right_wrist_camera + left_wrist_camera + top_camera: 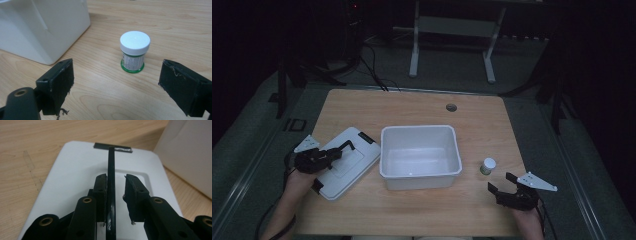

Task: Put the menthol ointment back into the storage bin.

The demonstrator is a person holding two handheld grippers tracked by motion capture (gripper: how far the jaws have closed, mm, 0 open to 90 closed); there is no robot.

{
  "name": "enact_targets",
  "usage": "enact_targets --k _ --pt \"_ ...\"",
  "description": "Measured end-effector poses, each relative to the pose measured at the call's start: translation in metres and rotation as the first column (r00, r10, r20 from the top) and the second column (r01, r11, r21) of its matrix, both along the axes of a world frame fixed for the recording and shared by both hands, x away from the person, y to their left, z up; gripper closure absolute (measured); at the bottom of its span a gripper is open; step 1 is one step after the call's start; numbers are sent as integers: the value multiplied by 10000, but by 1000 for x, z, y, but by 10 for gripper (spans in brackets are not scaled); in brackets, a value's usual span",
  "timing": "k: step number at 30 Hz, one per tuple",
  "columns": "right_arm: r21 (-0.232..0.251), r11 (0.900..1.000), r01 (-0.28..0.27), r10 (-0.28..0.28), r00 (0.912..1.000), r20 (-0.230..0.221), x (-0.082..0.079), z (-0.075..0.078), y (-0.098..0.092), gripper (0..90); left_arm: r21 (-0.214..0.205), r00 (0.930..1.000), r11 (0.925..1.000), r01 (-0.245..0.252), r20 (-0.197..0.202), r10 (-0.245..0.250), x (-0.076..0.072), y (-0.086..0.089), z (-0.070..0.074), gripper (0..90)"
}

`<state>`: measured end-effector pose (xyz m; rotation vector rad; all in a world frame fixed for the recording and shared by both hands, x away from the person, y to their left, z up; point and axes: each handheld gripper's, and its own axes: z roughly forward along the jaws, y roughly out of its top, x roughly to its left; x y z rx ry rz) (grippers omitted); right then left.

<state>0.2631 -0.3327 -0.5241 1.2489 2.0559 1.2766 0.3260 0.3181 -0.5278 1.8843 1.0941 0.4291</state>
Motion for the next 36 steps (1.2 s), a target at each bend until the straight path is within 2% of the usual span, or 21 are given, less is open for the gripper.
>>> enact_targets --k 3,4,9,12,14,21,26,28,33,36 --pt "-112 9998 135 -135 9999 5 4 3 0 135 65 9999 9999 -91 88 91 1 1 1 712" --pt "-83 9997 210 -211 9997 -109 11 6 1 135 -2 10000 10000 -64 31 64 1 2 1 712" --pt "-308 9994 148 -151 9998 -97 26 13 4 159 -200 9998 9997 -160 147 163 2 2 0 712" --pt "-278 9996 48 -56 9997 -257 40 15 4 179 -279 9996 9995 -166 224 172 2 3 -1 712" --pt "-338 9994 42 -53 9995 -315 44 15 4 181 -299 9996 9995 -131 240 139 2 3 -1 713" --pt "-530 9986 75 -130 9947 -1024 70 3 5 229 -403 9996 9992 -11 277 22 2 2 0 734" --pt "-652 9979 -5 -80 9916 -1294 76 -2 8 248 -331 9997 9994 41 259 -32 1 1 -1 735" --pt "-708 9975 -43 -55 9904 -1378 79 -4 9 279 -495 9997 9988 26 234 -14 1 3 -2 740" --pt "-978 9951 -138 7 9911 -1328 81 -5 12 330 -539 9998 9985 2 195 8 0 4 -3 754" --pt "-1083 9939 -225 75 9905 -1372 82 -5 13 425 -469 9998 9989 2 202 7 0 4 -3 754"
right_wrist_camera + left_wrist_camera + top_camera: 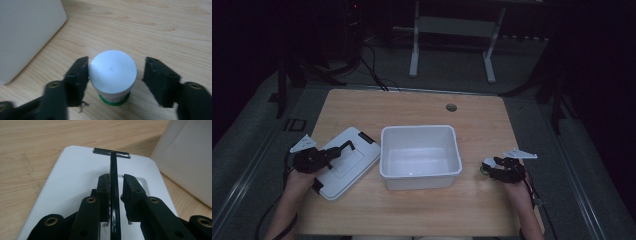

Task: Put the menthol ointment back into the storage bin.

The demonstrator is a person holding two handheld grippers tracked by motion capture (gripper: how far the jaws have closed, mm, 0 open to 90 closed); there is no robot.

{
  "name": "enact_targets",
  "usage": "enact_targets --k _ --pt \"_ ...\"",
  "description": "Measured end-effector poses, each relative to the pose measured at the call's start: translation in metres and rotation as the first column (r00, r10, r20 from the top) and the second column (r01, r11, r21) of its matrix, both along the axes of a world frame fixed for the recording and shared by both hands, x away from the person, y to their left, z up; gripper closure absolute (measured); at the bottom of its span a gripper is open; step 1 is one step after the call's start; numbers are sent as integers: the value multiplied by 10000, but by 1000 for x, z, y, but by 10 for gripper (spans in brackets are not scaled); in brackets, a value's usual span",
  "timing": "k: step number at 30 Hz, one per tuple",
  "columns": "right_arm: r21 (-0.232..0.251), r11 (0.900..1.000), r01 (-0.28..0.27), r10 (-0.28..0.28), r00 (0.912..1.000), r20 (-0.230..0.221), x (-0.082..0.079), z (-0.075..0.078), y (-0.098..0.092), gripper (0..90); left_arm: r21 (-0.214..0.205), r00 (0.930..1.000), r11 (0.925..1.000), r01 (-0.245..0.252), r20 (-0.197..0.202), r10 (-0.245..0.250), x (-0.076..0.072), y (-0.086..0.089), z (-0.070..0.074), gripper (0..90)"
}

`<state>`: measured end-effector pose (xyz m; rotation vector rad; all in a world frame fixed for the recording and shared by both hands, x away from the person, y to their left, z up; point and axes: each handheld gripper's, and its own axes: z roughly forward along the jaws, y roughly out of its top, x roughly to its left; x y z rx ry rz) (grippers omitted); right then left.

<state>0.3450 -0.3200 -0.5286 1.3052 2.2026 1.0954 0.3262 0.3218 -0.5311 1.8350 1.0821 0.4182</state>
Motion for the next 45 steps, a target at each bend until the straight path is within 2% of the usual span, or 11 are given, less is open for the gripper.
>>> enact_targets --k 2,5,15,16,24,25,33,42,43,44,45 --pt "-60 9998 -170 170 9998 -75 0 1 1 495 -7 10000 10000 34 -30 -34 0 0 0 754" --pt "-417 9990 -146 142 9999 -81 0 5 3 500 18 9999 9999 105 -51 -105 0 -1 0 754" --pt "-194 9992 -344 350 9990 280 -2 35 8 502 -80 9997 9998 180 -133 -181 0 -1 -1 754" --pt "-220 9984 -521 530 9977 430 -2 53 13 502 -86 9997 9998 197 -139 -198 0 -1 -1 755" --pt "-355 9941 -1021 1048 9908 853 2 96 30 503 -119 9996 9997 235 -164 -237 -1 0 -1 754" --pt "-423 9920 -1187 1224 9874 1003 4 111 37 503 -119 9996 9997 228 -168 -230 -1 0 -1 755" --pt "-512 9773 -2054 2108 9668 1447 6 151 67 503 -221 9994 9993 315 -130 -317 -2 0 -2 755" --pt "-593 9460 -3188 3242 9342 1491 6 166 104 503 -172 9992 9994 317 -219 -321 -2 2 -2 754" --pt "-540 9347 -3512 3554 9234 1448 7 166 116 504 -176 9991 9992 358 -222 -362 -3 2 -3 754" --pt "-540 9347 -3512 3554 9234 1448 7 166 116 504 -176 9991 9992 358 -222 -362 -3 2 -3 754" --pt "-561 9246 -3767 3808 9141 1393 8 166 125 504 -166 9992 9992 356 -184 -359 -3 1 -2 755"
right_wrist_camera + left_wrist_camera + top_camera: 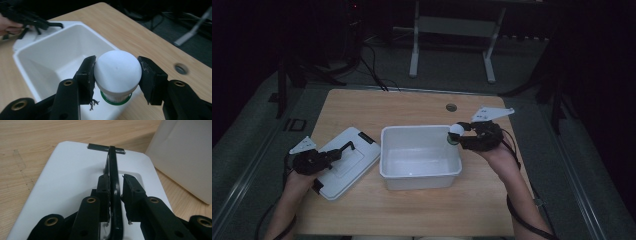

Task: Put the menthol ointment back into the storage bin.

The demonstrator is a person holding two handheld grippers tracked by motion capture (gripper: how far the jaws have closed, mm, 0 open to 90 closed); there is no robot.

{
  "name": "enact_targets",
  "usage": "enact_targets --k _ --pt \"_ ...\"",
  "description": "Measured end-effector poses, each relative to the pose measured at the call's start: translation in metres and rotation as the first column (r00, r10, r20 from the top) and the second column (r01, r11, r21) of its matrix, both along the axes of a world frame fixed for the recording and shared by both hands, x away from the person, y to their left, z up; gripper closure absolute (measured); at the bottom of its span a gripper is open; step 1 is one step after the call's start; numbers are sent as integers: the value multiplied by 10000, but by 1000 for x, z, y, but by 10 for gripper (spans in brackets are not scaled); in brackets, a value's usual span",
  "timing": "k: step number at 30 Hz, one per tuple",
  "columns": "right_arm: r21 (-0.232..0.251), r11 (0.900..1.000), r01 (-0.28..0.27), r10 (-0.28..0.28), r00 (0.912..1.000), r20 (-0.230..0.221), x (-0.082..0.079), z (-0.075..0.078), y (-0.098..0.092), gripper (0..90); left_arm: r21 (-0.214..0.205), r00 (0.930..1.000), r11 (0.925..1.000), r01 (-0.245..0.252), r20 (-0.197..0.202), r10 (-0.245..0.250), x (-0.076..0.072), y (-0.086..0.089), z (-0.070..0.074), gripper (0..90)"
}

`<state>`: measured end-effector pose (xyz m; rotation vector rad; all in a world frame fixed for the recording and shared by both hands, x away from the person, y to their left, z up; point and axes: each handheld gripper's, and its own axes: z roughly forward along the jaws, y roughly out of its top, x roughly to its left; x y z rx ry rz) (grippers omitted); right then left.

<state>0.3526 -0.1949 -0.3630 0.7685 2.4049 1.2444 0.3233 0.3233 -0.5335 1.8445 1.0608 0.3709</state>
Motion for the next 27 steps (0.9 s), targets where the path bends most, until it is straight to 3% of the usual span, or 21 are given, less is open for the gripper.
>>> enact_targets --k 9,12,13,14,15,16,18,20,21,22,23,24,27 --pt "-23 9933 -1154 1153 9931 -203 2 -4 44 503 79 10000 9999 81 -11 -81 0 -2 -1 754" --pt "-9 9826 -1856 1854 9817 -441 3 -8 64 503 59 9999 9999 120 -36 -120 1 -2 -1 754" --pt "-9 9826 -1856 1854 9817 -441 3 -8 64 503 59 9999 9999 120 -36 -120 1 -2 -1 754" --pt "-23 9764 -2158 2153 9749 -564 3 -11 74 504 32 9999 9999 111 -19 -111 0 -2 -1 754" --pt "-23 9764 -2158 2153 9749 -564 3 -11 74 504 32 9999 9999 111 -19 -111 0 -2 -1 754" --pt "-72 9680 -2508 2498 9659 -675 3 -15 85 503 37 9999 9999 104 -19 -104 0 -2 -1 754" --pt "-210 9598 -2801 2778 9577 -756 3 -18 94 504 23 9999 9999 128 -28 -128 0 -2 -1 754" --pt "-276 9552 -2946 2917 9532 -800 2 -20 99 503 82 9999 9999 118 -16 -118 0 -2 -1 754" --pt "-529 9429 -3289 3233 9418 -920 1 -24 109 503 -9 9999 9999 145 -23 -145 0 -1 -1 754" --pt "-547 9366 -3461 3400 9354 -971 0 -27 114 503 17 9999 9999 131 8 -131 0 -2 -1 754" --pt "-547 9366 -3461 3400 9354 -971 0 -27 114 503 17 9999 9999 131 8 -131 0 -2 -1 754" --pt "-711 9248 -3737 3654 9247 -1068 -1 -32 124 504 -1 9999 9999 168 -6 -168 0 -2 0 754" --pt "-693 9204 -3848 3757 9195 -1157 0 -36 132 504 2 9998 9998 183 -33 -183 0 -2 -1 754"
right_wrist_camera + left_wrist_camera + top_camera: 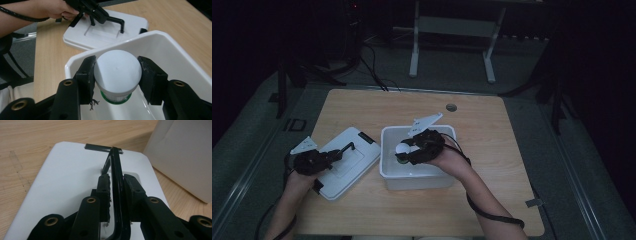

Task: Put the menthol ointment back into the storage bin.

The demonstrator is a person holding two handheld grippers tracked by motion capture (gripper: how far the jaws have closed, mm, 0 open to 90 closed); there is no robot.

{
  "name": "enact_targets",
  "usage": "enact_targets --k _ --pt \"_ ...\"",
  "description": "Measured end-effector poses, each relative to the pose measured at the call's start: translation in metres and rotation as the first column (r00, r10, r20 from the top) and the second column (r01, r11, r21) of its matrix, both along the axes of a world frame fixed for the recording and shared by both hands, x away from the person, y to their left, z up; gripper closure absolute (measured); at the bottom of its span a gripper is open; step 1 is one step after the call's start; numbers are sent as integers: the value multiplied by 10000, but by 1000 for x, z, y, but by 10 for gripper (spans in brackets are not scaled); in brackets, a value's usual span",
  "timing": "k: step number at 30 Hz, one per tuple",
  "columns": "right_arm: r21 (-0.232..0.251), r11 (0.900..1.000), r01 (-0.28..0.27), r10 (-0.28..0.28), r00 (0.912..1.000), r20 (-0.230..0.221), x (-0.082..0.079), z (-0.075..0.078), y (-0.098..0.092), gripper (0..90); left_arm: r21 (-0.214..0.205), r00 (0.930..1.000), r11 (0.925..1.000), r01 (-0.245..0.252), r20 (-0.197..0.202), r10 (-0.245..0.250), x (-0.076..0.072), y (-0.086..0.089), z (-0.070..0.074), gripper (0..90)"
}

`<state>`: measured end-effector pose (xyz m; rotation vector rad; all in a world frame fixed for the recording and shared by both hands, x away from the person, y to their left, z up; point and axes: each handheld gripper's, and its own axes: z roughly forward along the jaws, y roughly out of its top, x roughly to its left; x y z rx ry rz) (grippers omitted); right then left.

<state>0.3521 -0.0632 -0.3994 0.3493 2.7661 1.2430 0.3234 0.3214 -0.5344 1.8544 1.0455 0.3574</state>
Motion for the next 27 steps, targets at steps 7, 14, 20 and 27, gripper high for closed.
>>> enact_targets --k 7,14,20,27 --pt "-118 9989 -453 448 9983 -374 8 -19 17 504 -30 10000 10000 -11 31 11 0 0 0 754" --pt "-606 9946 -844 796 9937 -783 14 -35 30 504 -51 10000 10000 -9 41 10 1 0 -1 754" --pt "-988 9881 -1177 1064 9879 -1128 19 -45 39 504 -64 10000 10000 -45 50 46 0 2 -1 754" --pt "-1709 9697 -1743 1478 9764 -1573 22 -58 49 503 -88 10000 9999 -53 70 54 0 2 0 754"
